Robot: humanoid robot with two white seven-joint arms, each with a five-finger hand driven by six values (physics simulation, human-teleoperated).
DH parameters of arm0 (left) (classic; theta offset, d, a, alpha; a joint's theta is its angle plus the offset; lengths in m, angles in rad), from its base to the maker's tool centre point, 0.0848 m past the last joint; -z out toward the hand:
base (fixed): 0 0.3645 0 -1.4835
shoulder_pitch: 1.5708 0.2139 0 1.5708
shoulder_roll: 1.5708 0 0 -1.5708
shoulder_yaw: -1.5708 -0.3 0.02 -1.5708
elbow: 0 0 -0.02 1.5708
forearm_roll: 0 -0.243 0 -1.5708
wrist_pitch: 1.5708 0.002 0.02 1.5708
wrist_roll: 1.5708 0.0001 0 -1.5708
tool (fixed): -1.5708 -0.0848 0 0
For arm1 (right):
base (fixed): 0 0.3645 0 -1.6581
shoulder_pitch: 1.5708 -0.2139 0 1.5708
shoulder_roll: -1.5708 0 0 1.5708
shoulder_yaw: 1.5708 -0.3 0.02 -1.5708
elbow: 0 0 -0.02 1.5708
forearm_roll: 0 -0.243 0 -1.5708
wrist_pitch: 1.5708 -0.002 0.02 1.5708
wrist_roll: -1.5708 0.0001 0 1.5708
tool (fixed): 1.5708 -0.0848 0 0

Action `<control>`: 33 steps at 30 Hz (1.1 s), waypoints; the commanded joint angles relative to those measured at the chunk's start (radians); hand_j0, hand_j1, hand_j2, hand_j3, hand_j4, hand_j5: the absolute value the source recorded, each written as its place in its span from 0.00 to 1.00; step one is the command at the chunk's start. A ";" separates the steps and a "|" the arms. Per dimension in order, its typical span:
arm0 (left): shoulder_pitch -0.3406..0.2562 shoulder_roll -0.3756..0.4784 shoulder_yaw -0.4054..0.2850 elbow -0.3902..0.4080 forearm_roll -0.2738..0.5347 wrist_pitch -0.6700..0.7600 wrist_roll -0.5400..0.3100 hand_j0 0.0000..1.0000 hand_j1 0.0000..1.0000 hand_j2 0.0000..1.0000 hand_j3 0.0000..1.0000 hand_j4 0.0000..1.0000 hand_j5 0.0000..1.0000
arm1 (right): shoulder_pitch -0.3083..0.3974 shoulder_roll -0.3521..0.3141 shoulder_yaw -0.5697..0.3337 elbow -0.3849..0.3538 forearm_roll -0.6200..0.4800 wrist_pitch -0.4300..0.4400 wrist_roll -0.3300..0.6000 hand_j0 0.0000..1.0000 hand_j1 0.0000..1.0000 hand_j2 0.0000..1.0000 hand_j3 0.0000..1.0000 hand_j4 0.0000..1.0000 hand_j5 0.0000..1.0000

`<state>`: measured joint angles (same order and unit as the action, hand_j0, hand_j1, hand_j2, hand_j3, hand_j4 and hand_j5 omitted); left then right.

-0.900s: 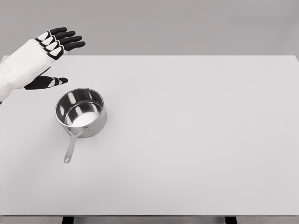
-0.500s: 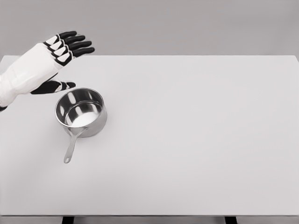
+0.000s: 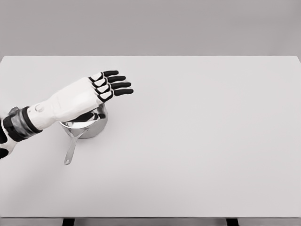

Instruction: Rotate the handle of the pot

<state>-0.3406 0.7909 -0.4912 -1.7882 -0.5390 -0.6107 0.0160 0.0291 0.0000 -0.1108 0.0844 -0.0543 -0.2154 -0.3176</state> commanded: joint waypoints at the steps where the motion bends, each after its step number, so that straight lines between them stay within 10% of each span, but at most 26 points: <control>1: 0.000 -0.007 -0.055 0.000 -0.010 0.000 -0.001 1.00 1.00 1.00 1.00 1.00 1.00 | 0.000 0.000 -0.001 0.000 -0.001 -0.001 0.000 1.00 1.00 1.00 1.00 1.00 1.00; 13: 0.066 -0.051 -0.064 0.016 -0.197 0.000 0.018 1.00 1.00 1.00 1.00 1.00 1.00 | 0.000 0.000 0.000 0.000 -0.001 0.001 0.000 1.00 1.00 1.00 1.00 1.00 1.00; 33: 0.140 -0.068 -0.035 0.050 -0.239 0.000 0.027 1.00 1.00 1.00 1.00 1.00 1.00 | -0.002 0.000 0.000 0.000 -0.001 -0.001 0.000 1.00 1.00 1.00 1.00 1.00 1.00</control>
<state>-0.1994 0.7209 -0.5315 -1.7379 -0.7850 -0.6105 0.0422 0.0291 0.0000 -0.1103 0.0844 -0.0543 -0.2157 -0.3175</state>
